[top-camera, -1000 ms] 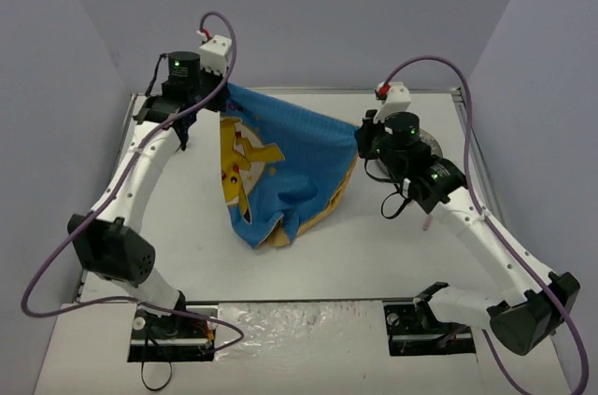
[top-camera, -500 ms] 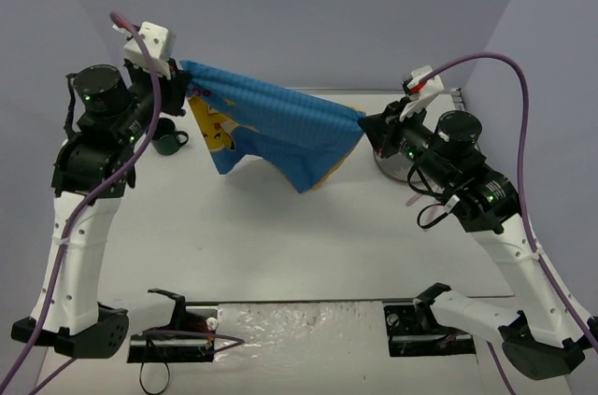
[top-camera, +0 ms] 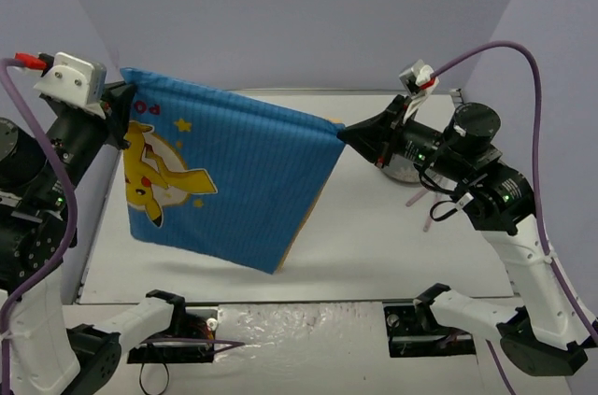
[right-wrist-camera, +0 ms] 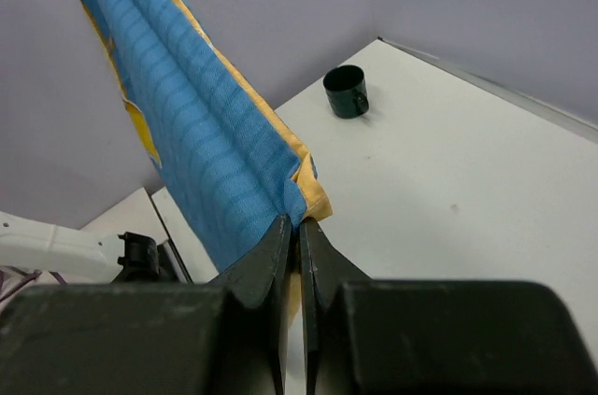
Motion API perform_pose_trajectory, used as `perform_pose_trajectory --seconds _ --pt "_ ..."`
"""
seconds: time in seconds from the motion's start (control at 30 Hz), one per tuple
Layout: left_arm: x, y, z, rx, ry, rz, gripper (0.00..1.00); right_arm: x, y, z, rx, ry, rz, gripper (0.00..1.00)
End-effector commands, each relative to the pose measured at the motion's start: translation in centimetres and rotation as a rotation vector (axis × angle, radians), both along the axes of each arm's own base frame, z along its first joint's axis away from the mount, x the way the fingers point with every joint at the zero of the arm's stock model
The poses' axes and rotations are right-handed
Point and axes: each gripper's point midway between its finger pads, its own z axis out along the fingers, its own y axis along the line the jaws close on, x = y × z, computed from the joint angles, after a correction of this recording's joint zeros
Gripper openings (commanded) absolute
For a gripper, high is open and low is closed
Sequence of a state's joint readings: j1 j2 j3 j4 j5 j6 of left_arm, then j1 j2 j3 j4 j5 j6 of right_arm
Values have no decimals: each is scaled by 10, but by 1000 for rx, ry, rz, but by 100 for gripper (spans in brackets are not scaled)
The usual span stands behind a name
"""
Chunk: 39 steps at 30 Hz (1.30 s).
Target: Set the dinner table for one person
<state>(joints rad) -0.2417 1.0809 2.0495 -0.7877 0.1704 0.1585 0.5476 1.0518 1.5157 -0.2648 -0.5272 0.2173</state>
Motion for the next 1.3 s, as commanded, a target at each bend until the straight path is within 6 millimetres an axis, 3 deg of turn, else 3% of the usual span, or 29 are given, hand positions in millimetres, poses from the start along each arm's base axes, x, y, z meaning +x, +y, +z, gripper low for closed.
perform_pose_trajectory --seconds 0.0,0.1,0.23,0.33,0.37,0.4,0.5,0.6,0.73,0.93,0.97,1.0,1.03,1.13,1.27 --pt "87 19 -35 119 111 183 0 32 3 -32 13 167 -113 0" --pt "139 8 -75 134 196 185 0 58 10 -86 -23 335 -192 0" --pt "212 -4 -156 146 310 211 0 84 7 -170 -111 491 -317 0" --pt "250 -11 -210 157 380 223 0 102 3 -216 -159 535 -389 0" --pt "260 -13 -223 155 399 223 0 105 0 -217 -164 529 -408 0" --pt "274 -20 -252 165 452 216 0 112 -3 -237 -202 541 -440 0" --pt "300 -34 -298 165 513 194 0 128 -12 -270 -266 563 -495 0" --pt "318 -47 -328 154 531 176 0 141 -20 -291 -296 579 -526 0" --pt "341 -63 -342 134 497 159 0 158 -35 -313 -332 593 -579 0" --pt "381 -90 -357 119 463 136 0 179 -50 -328 -357 597 -650 0" --pt "386 -95 -368 126 466 130 0 182 -53 -333 -364 601 -673 0" --pt "393 -102 -363 119 436 121 0 186 -55 -335 -368 604 -686 0" --pt "396 -106 -362 117 425 116 0 187 -56 -340 -374 613 -691 0" --pt "405 -123 -385 116 448 74 0 191 -64 -349 -375 637 -738 0" --pt "416 -139 -385 96 415 50 0 186 -75 -358 -366 676 -794 0"
